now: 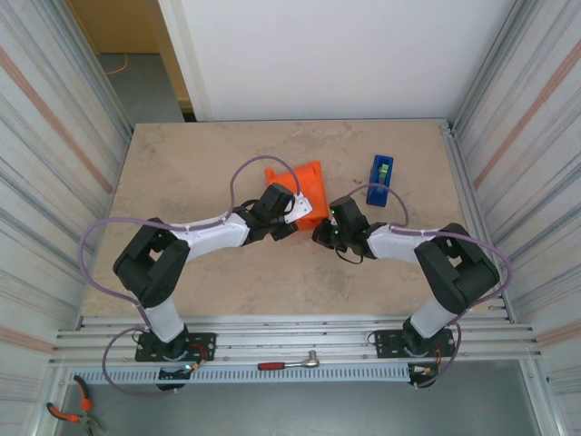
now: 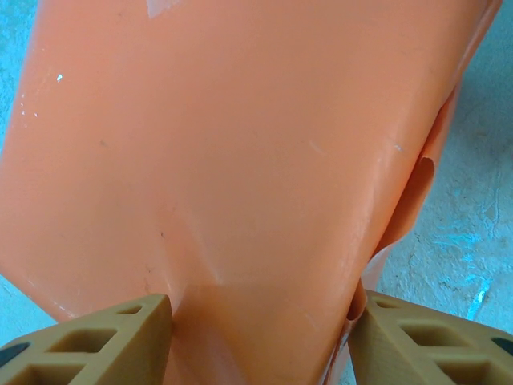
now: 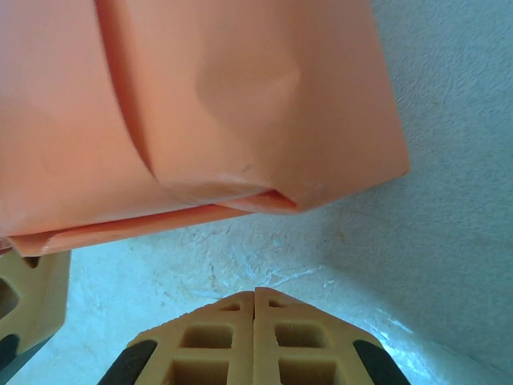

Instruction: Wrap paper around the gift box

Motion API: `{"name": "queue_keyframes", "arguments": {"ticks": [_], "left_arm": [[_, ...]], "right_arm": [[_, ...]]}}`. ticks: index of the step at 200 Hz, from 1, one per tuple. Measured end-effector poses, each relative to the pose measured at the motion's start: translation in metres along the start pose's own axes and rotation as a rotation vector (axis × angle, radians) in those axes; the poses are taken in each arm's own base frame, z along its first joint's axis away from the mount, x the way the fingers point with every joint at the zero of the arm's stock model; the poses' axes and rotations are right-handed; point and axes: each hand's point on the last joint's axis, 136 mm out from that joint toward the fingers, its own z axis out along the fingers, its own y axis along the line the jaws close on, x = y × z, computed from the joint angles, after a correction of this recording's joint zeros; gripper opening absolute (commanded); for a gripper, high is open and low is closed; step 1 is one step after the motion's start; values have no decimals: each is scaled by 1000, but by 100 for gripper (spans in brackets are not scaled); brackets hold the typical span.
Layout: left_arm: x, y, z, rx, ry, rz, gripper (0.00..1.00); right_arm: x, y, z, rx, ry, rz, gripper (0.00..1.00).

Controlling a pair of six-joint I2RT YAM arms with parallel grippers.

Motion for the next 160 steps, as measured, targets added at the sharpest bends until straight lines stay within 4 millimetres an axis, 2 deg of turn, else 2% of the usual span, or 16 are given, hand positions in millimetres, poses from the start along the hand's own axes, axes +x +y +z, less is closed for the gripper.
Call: {"name": "queue_keyframes", "arguments": {"ticks": [29, 72, 95, 118, 133, 160], "left_arm": [[0, 0, 0, 2, -3, -1, 59], [-1, -1, 0, 5, -6, -2, 59], [-2, -1, 0, 6, -8, -8, 59], [-2, -1, 0, 7, -10, -13, 59], [-2, -1, 0, 8, -10, -17, 59], [-2, -1, 0, 9, -11, -23, 59]], "right_arm": [[-2, -2, 9, 11, 18, 8, 0], [-30, 17, 6, -29, -15, -2, 0], [-37, 17, -8, -33, -19, -2, 0], [-58, 11, -37, -41, -68, 24, 0], [-82, -1, -64, -43, -136, 59, 10], [-129, -40, -109, -24, -265, 150, 39]]}}
